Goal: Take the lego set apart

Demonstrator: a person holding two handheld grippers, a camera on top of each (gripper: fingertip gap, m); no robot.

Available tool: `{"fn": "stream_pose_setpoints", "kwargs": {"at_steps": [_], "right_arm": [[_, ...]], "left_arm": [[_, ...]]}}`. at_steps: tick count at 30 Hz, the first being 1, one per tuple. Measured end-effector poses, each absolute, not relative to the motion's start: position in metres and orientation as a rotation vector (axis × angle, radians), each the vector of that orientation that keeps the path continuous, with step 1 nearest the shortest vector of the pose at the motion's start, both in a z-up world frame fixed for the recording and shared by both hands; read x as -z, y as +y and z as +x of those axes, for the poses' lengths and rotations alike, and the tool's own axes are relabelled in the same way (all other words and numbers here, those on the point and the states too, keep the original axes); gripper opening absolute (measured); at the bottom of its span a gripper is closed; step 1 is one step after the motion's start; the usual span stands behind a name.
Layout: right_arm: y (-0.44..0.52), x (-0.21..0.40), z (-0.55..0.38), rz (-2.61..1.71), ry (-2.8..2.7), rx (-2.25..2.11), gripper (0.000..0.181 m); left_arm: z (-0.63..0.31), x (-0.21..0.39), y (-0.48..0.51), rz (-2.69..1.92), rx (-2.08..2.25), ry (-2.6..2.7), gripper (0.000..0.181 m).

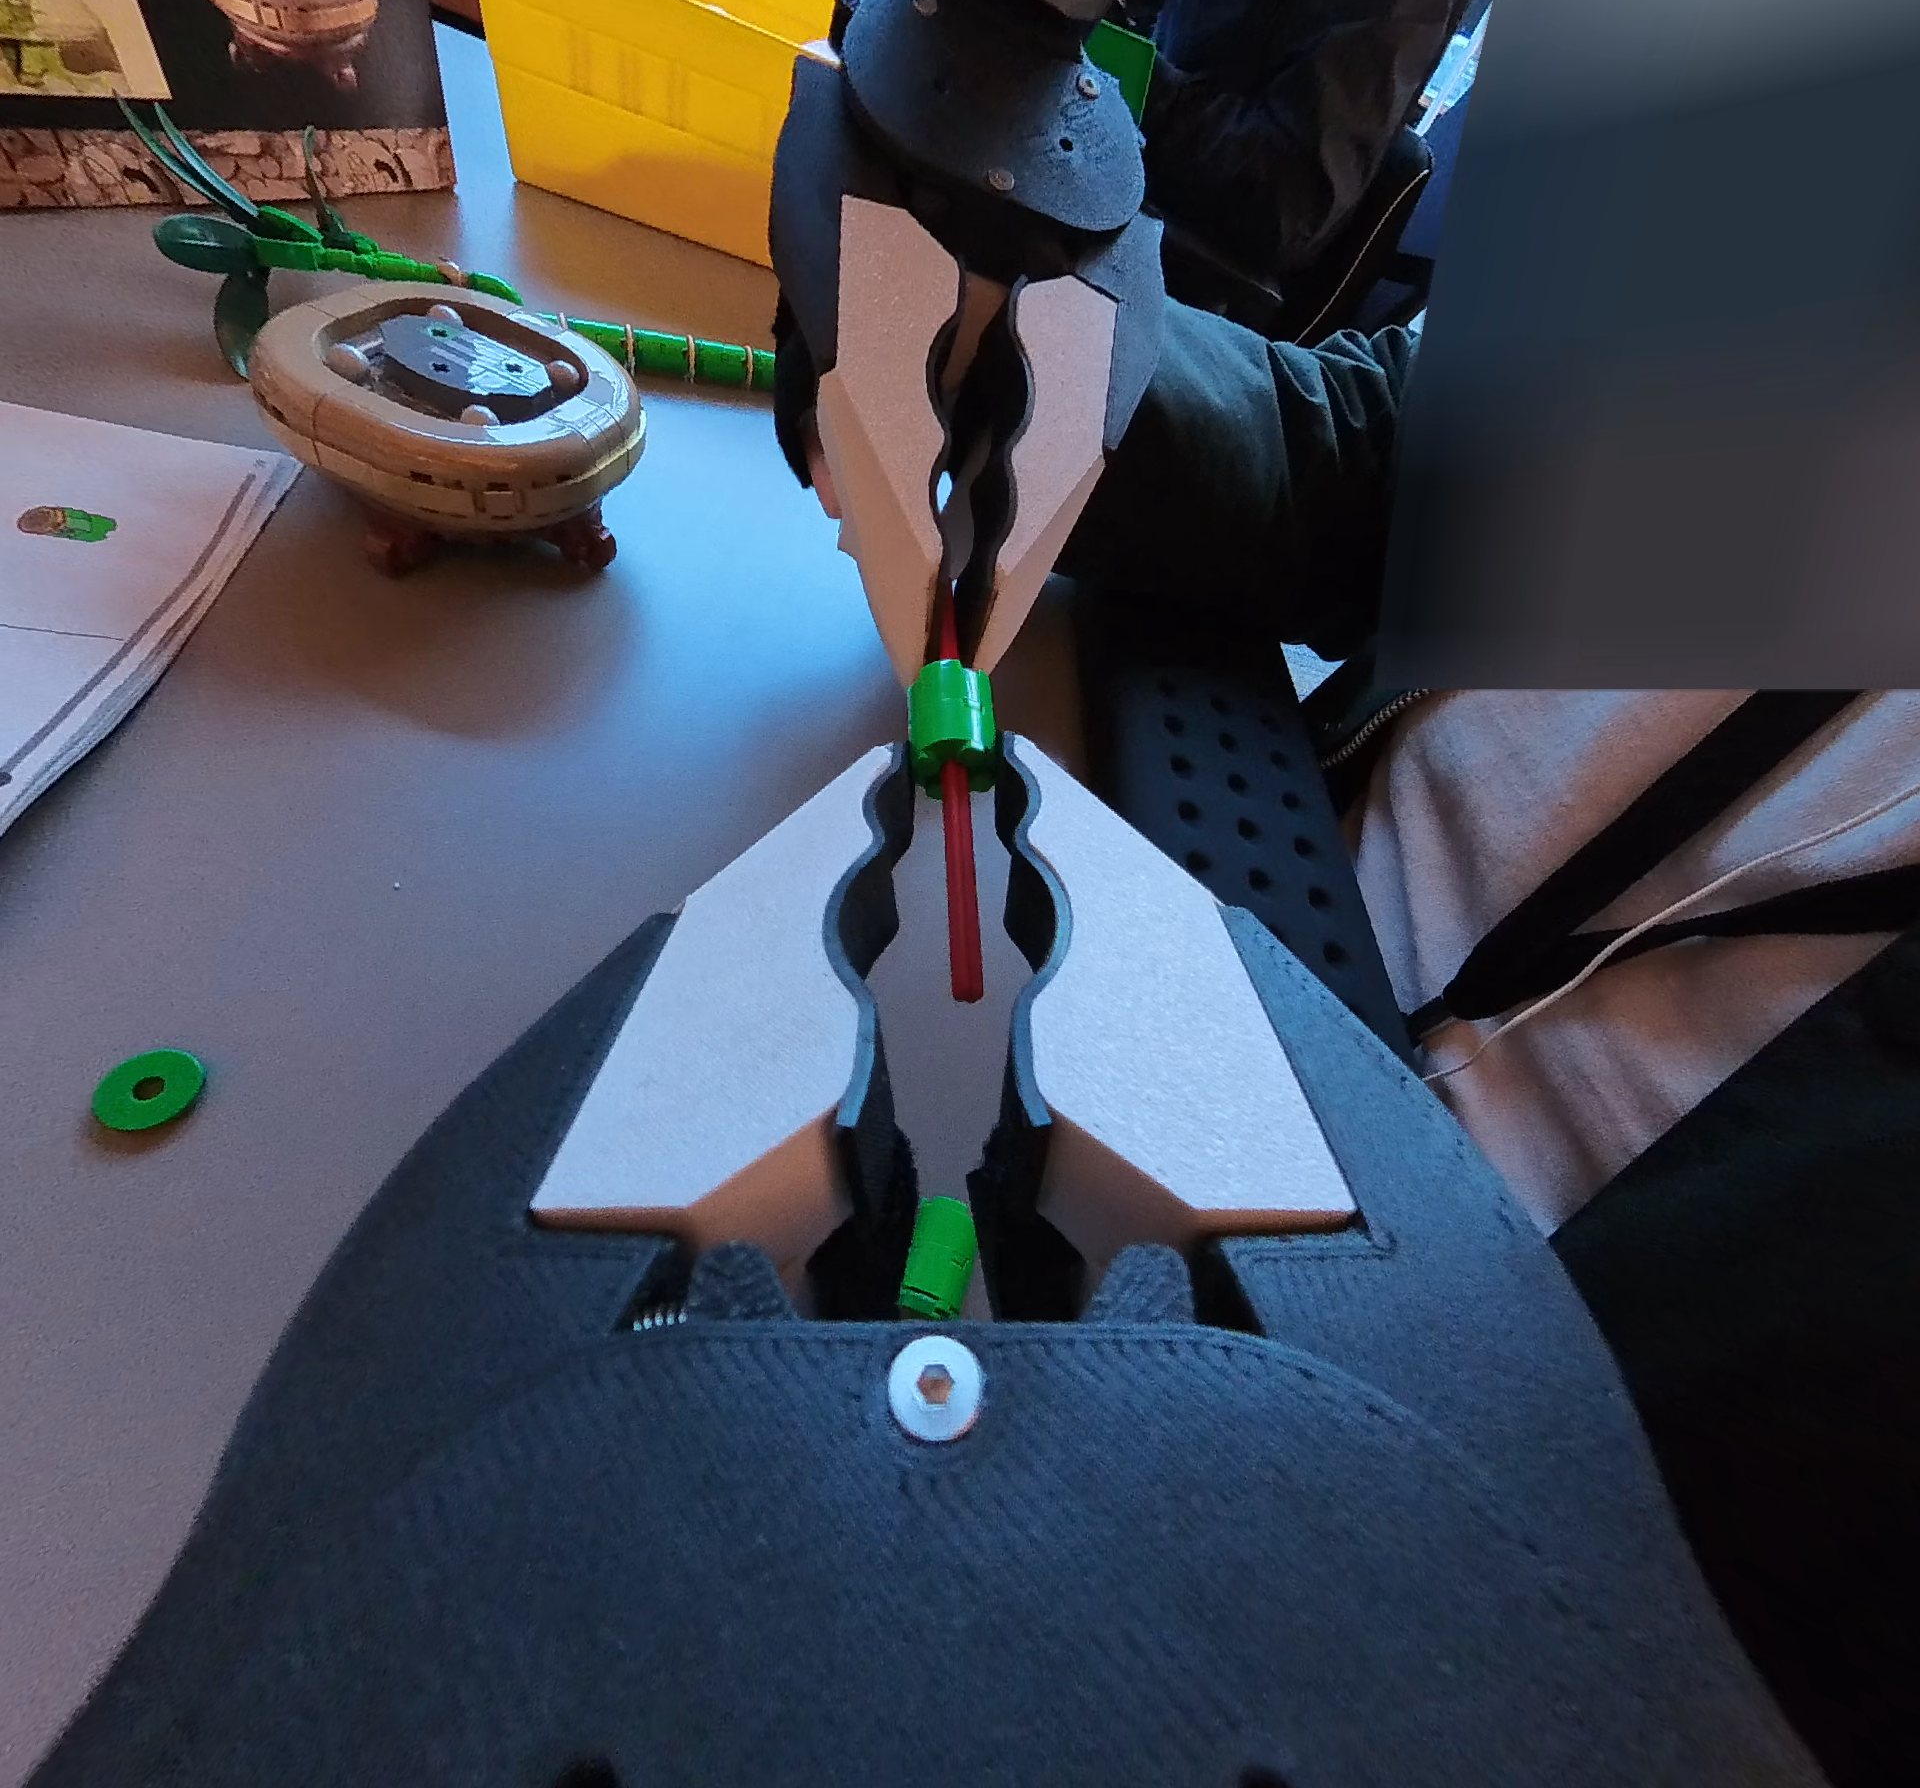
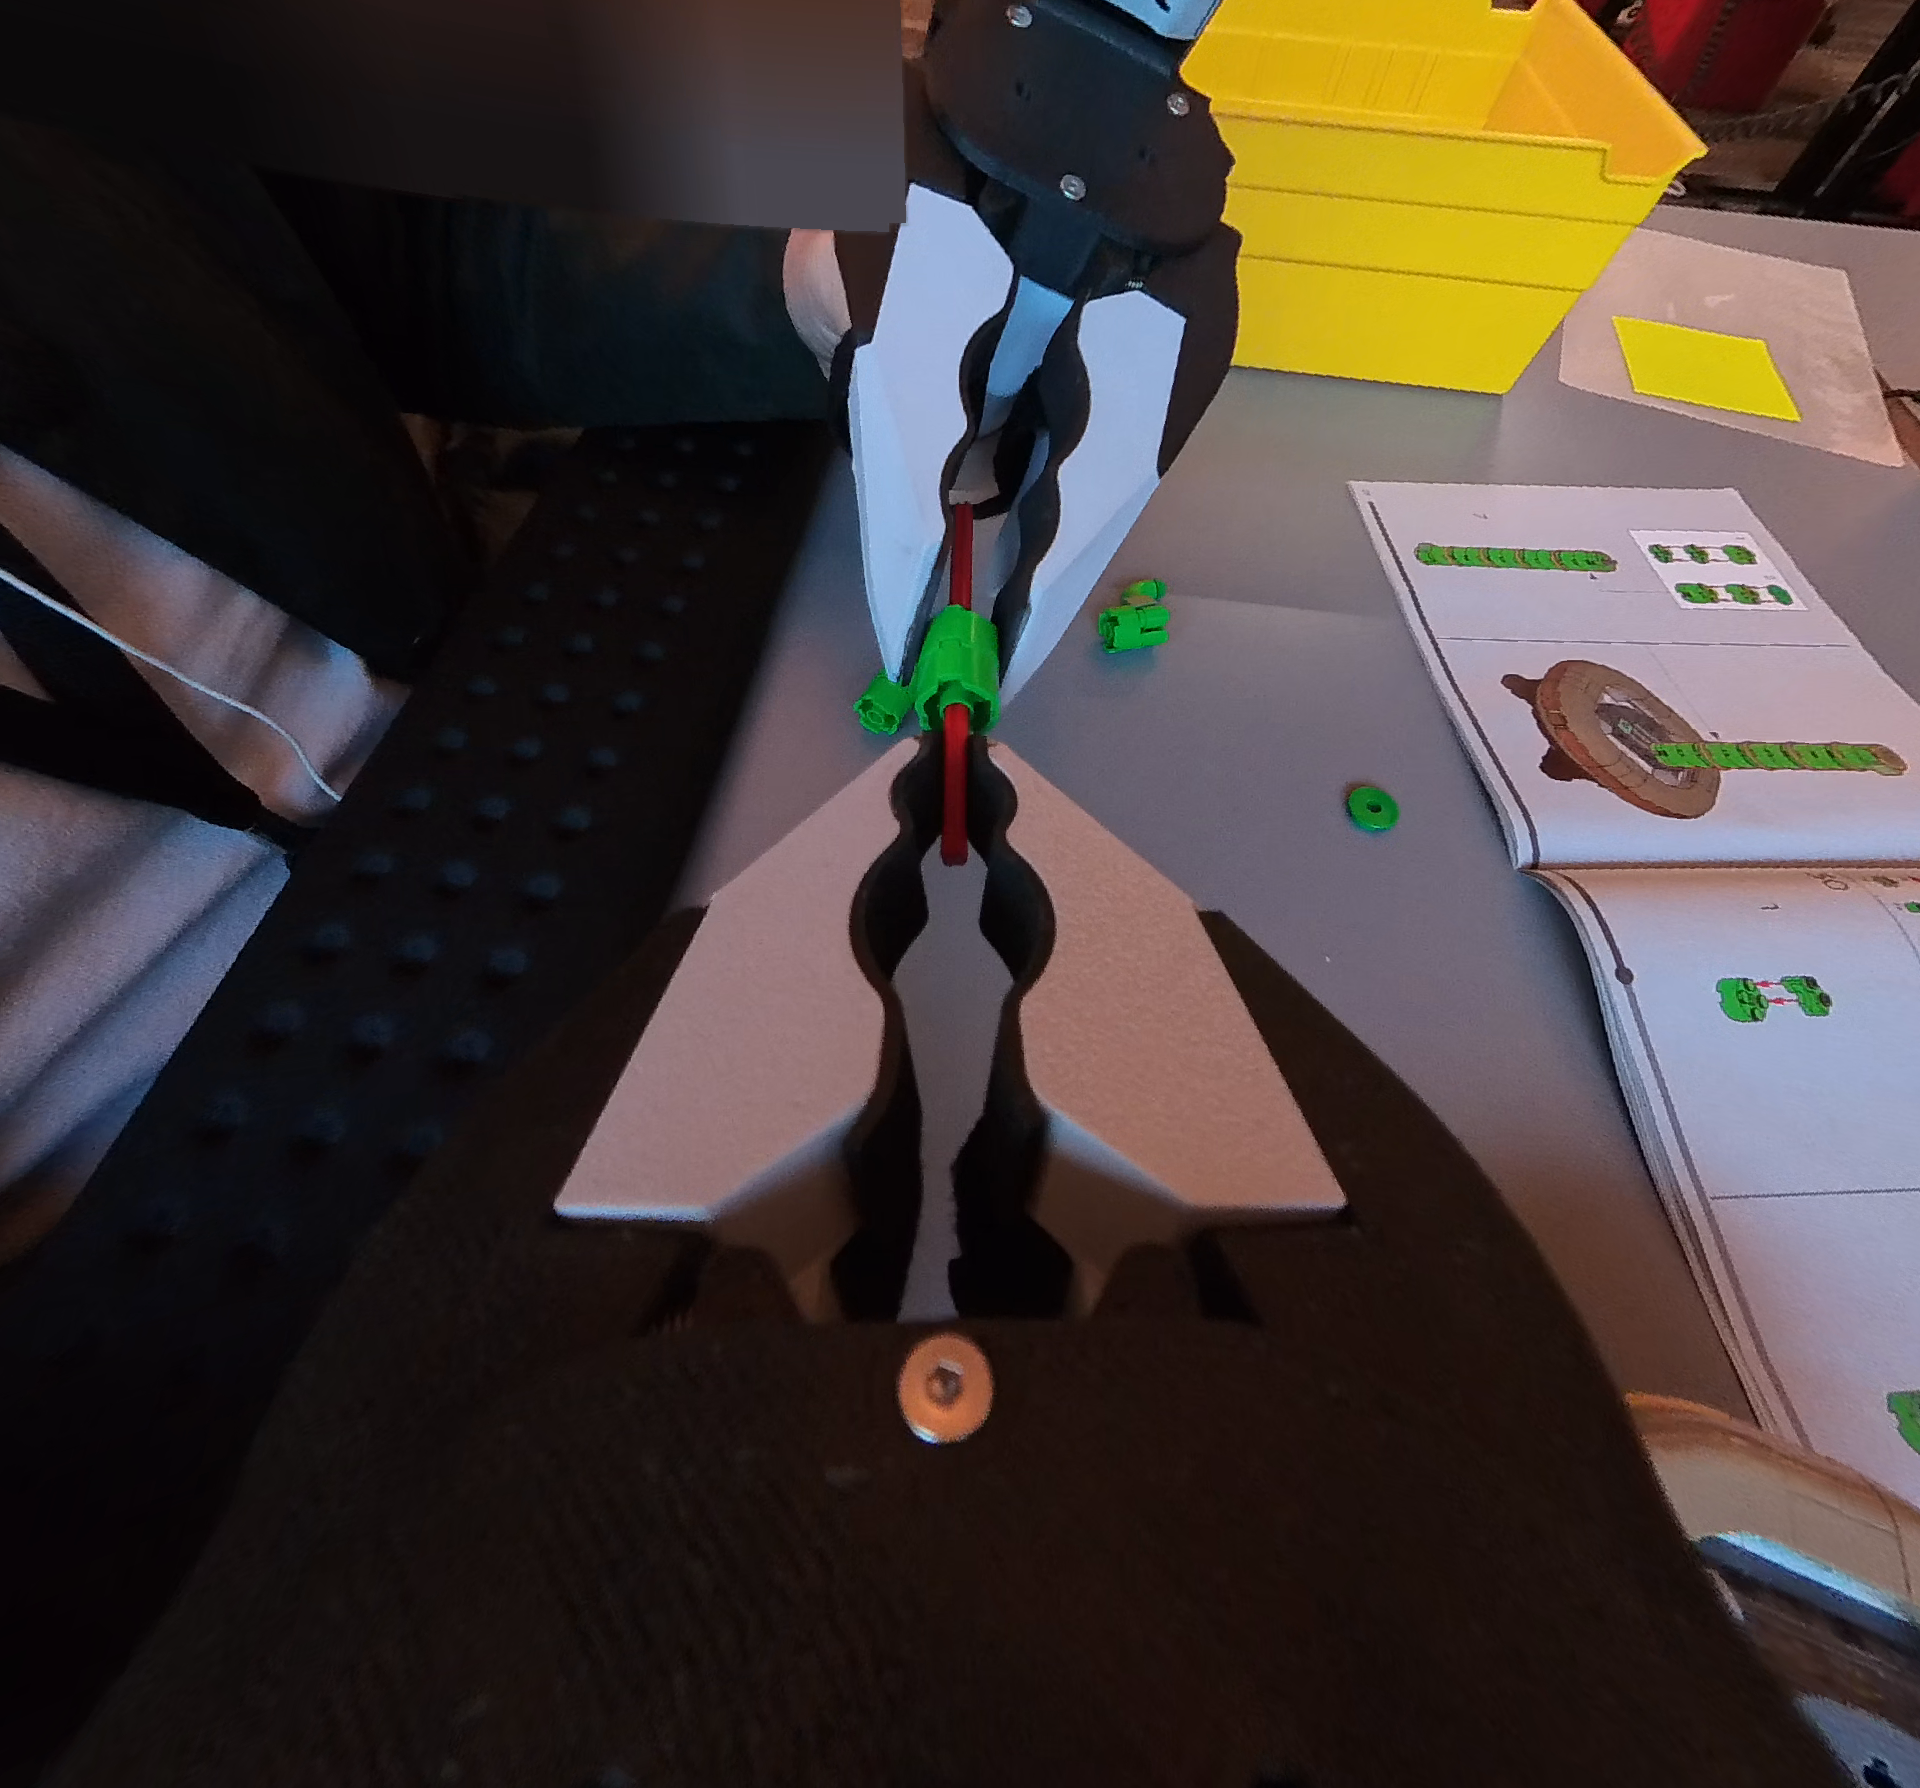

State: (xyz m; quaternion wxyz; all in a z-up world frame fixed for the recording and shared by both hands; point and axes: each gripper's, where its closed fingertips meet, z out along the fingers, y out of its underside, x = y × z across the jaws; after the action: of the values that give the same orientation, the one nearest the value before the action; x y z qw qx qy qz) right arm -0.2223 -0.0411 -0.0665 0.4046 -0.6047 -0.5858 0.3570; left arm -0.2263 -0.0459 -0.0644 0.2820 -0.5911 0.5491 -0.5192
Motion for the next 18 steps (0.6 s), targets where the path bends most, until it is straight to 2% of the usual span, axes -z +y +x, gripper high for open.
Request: {"fn": "stream_pose_setpoints", "kwargs": {"at_steps": [7, 11, 13, 16, 18], "right_arm": [[-0.043, 0.064, -0.221, -1.520, -1.476, -0.919, 0.004], [-0.042, 0.066, -0.225, -1.620, -1.354, -1.221, 0.006], [-0.042, 0.053, -0.228, -1.628, -1.237, -1.426, 0.019], [-0.031, 0.055, -0.230, -1.702, -1.131, -1.449, 0.040], [-0.027, 0.054, -0.234, -1.716, -1.091, -1.448, 0.040]], "left_arm": [[-0.229, 0.062, -0.047, -1.565, 1.394, 1.479, 0.014], [-0.229, 0.069, -0.045, -1.539, 1.272, 1.536, 0.014], [-0.228, 0.071, -0.041, -1.531, 1.201, 1.539, 0.014], [-0.230, 0.069, -0.038, -1.520, 1.157, 1.530, 0.014], [-0.229, 0.071, -0.041, -1.517, 1.143, 1.554, 0.014]]}}
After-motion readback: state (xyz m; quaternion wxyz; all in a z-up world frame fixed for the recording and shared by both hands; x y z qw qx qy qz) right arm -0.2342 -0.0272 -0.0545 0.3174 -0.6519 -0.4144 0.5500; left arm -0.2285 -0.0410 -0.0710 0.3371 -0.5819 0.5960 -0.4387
